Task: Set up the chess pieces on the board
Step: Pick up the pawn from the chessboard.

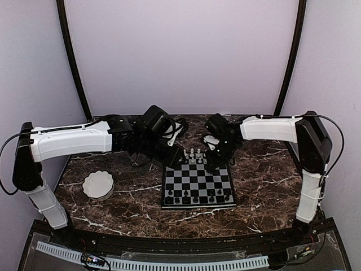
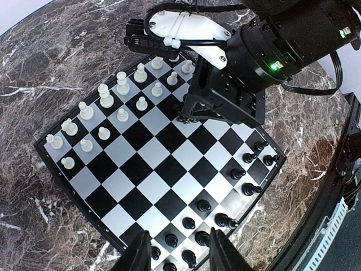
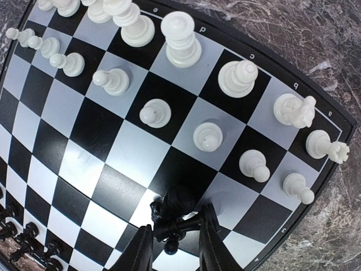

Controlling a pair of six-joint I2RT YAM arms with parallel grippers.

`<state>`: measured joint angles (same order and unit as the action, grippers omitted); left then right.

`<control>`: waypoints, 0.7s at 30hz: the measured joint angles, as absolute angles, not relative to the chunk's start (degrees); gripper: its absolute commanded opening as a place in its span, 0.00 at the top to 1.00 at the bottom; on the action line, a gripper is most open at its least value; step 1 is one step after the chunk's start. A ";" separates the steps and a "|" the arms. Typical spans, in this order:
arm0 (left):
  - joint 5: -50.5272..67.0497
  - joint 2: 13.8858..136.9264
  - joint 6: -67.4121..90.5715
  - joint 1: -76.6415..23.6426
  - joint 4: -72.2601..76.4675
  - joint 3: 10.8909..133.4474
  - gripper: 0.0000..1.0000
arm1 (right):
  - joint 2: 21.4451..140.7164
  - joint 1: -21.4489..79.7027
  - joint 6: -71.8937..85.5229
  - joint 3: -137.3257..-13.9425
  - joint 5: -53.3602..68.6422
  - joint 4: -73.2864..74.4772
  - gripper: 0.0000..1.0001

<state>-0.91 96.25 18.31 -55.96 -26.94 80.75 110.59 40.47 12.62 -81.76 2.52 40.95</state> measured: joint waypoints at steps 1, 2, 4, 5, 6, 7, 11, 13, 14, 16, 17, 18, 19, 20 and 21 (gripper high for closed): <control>-0.91 96.18 18.33 -55.94 -26.96 80.75 0.63 | 111.02 40.47 12.51 -81.95 2.55 41.10 0.72; -0.93 96.07 18.35 -55.81 -26.96 80.73 0.63 | 111.31 40.47 12.45 -82.11 2.52 41.23 0.73; -0.93 95.81 18.39 -55.77 -27.00 80.73 0.63 | 111.96 40.47 12.45 -82.65 2.52 41.76 0.75; -0.95 95.68 18.44 -55.77 -27.03 80.73 0.63 | 112.25 40.47 12.45 -82.87 2.52 41.87 0.77; -0.95 95.53 18.46 -55.75 -27.03 80.73 0.63 | 112.46 40.47 12.45 -83.02 2.55 41.93 0.78; -0.95 95.44 18.48 -55.75 -27.03 80.73 0.63 | 112.64 40.47 12.40 -83.05 2.57 41.95 0.79; -1.02 95.33 18.68 -55.70 -27.07 80.53 0.63 | 113.01 40.47 12.49 -83.05 2.96 42.39 0.79; -1.04 95.33 18.79 -55.68 -27.07 80.38 0.63 | 113.01 40.47 12.51 -83.05 3.20 42.50 0.78; -1.02 95.33 18.90 -55.64 -27.07 80.25 0.63 | 113.01 40.47 12.51 -83.05 3.25 42.52 0.78; -1.02 95.33 19.14 -55.64 -27.07 80.01 0.63 | 113.01 40.47 12.51 -83.02 3.42 42.57 0.79; -1.02 95.33 19.29 -55.59 -27.07 79.92 0.63 | 113.01 40.47 12.49 -83.00 3.46 42.57 0.80; -1.02 95.33 19.40 -55.59 -27.05 79.79 0.63 | 112.99 40.47 12.51 -82.94 3.57 42.52 0.81; -1.02 95.33 19.53 -55.59 -27.05 79.72 0.63 | 112.95 40.47 12.47 -82.81 3.64 42.52 0.83; -1.02 95.33 19.64 -55.59 -27.05 79.66 0.63 | 112.92 40.47 12.56 -82.61 3.73 42.52 0.85; -1.02 95.33 19.73 -55.59 -27.05 79.64 0.63 | 112.92 40.47 12.60 -82.48 3.86 42.57 0.87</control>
<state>-1.02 95.33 19.73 -55.59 -27.05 79.64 112.92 40.47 12.60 -82.48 3.86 42.57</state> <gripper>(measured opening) 0.374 0.178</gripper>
